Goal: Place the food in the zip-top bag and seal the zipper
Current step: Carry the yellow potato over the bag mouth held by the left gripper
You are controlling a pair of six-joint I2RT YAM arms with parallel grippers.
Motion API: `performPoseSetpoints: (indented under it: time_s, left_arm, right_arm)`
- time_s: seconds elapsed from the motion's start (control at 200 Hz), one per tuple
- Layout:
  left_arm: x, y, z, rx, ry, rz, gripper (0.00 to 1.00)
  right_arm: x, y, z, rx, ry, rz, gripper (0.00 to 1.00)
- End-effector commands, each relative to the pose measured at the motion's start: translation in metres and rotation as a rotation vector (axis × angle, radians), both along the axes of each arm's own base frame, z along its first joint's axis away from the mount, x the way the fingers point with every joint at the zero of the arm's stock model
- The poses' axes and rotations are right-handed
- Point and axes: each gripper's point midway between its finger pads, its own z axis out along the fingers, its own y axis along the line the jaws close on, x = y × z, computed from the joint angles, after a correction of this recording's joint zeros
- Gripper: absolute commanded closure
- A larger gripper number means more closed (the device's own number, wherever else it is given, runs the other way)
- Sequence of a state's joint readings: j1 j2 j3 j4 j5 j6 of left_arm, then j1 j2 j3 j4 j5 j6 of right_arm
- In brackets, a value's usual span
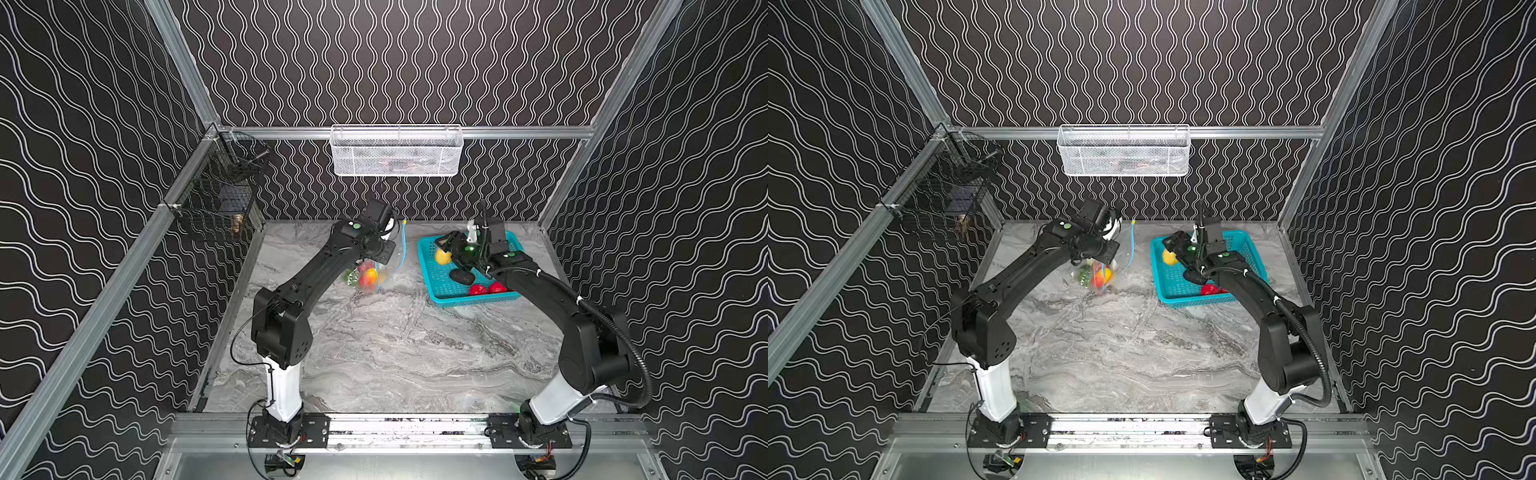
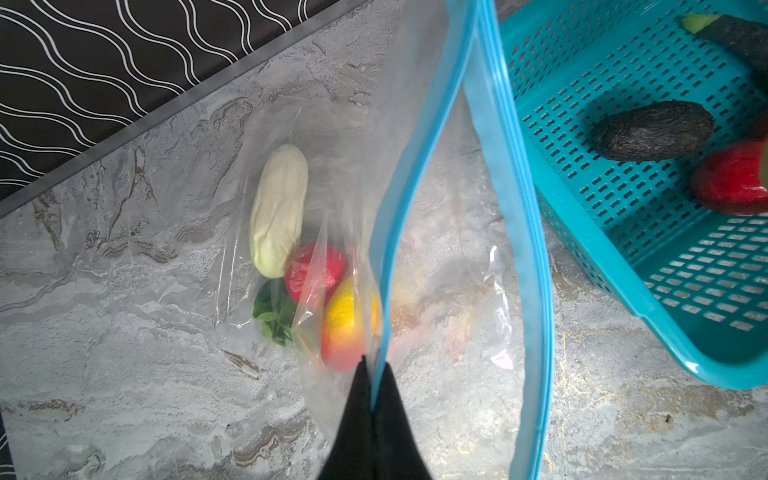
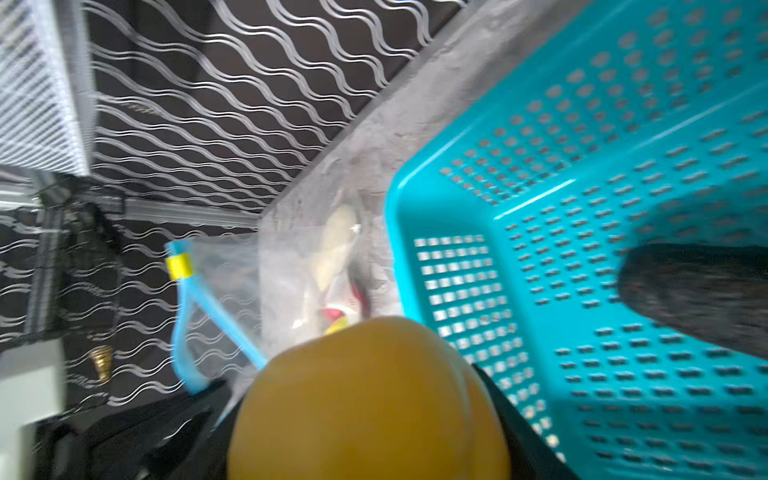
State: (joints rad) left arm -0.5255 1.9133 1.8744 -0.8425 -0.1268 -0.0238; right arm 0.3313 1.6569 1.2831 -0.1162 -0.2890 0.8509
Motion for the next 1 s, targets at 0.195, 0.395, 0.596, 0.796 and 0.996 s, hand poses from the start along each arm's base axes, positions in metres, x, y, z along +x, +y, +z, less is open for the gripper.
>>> performPoseSetpoints:
  time_s: [0.195,0.395,0.596,0.796,0.996]
  left_arm:
    - [-0.003,-0.003,0.002,-0.025,0.006,-0.005,1.00]
    - [-0.009,-0.012,0.002,-0.079,0.047,-0.024,1.00]
    - [-0.010,-0.013,0.006,-0.087,0.041,-0.024,1.00]
    - [-0.010,-0.013,0.007,-0.083,0.041,-0.024,1.00]
    - [-0.008,-0.012,0.006,-0.082,0.041,-0.021,1.00]
  right_arm:
    - [-0.009,0.032,0.054,0.070,-0.139,0.008,0.61]
    - [-0.022,0.056,0.065,0.094,-0.196,0.040,0.59]
    - [-0.030,0.078,0.074,0.108,-0.244,0.066,0.60]
    - [-0.029,0.090,0.070,0.126,-0.250,0.088,0.60]
    - [-0.029,0.100,0.060,0.146,-0.242,0.098,0.60]
